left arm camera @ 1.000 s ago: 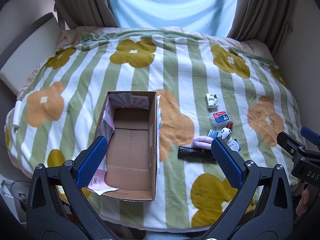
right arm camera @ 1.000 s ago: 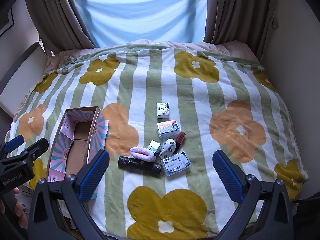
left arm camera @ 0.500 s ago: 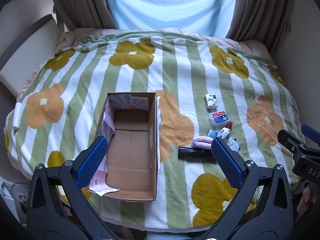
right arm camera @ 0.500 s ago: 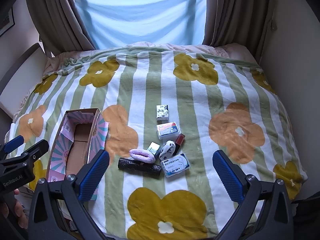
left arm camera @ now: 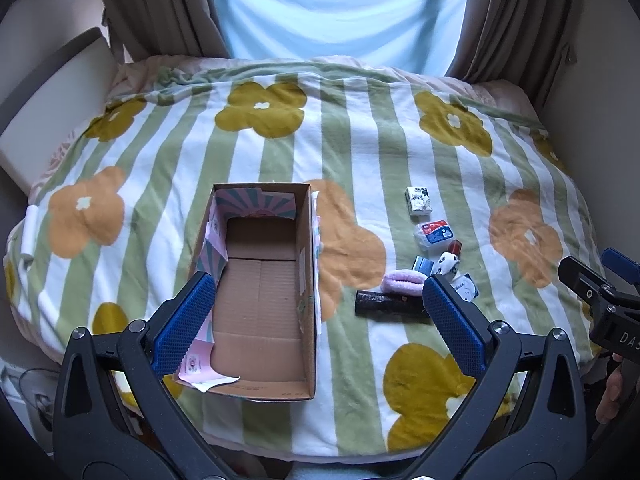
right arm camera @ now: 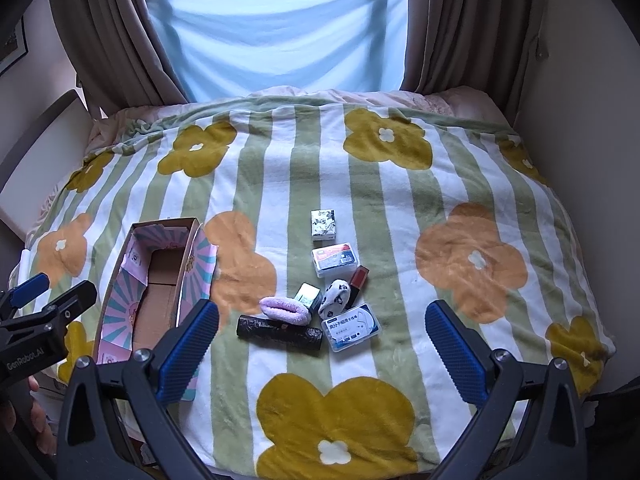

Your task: Organize objects

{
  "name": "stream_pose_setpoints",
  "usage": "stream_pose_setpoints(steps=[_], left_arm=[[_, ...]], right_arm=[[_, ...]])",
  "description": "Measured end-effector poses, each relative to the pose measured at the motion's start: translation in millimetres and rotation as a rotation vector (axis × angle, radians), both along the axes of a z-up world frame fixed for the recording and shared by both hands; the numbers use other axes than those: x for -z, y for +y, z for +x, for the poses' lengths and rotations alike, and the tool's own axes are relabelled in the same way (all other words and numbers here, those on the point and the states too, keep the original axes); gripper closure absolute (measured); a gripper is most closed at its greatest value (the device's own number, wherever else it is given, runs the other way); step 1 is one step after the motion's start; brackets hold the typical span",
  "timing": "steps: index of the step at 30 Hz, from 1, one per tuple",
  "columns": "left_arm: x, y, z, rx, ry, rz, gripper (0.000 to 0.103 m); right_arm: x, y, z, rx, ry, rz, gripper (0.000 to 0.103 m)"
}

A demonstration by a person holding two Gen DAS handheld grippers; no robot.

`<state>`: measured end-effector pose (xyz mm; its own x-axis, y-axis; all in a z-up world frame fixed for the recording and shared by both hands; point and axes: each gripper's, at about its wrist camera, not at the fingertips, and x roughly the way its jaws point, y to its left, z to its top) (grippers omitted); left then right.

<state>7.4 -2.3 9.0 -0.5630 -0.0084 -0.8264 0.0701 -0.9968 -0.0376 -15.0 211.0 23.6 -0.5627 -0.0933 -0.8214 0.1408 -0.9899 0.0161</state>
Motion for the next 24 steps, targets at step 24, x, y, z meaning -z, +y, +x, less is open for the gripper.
stream_pose_setpoints(steps=[24], left_arm=[[106, 99, -21, 0.098, -0.166, 0.053, 0.0]], right_arm=[[67, 55, -48, -0.216, -0.049, 0.033, 0.001]])
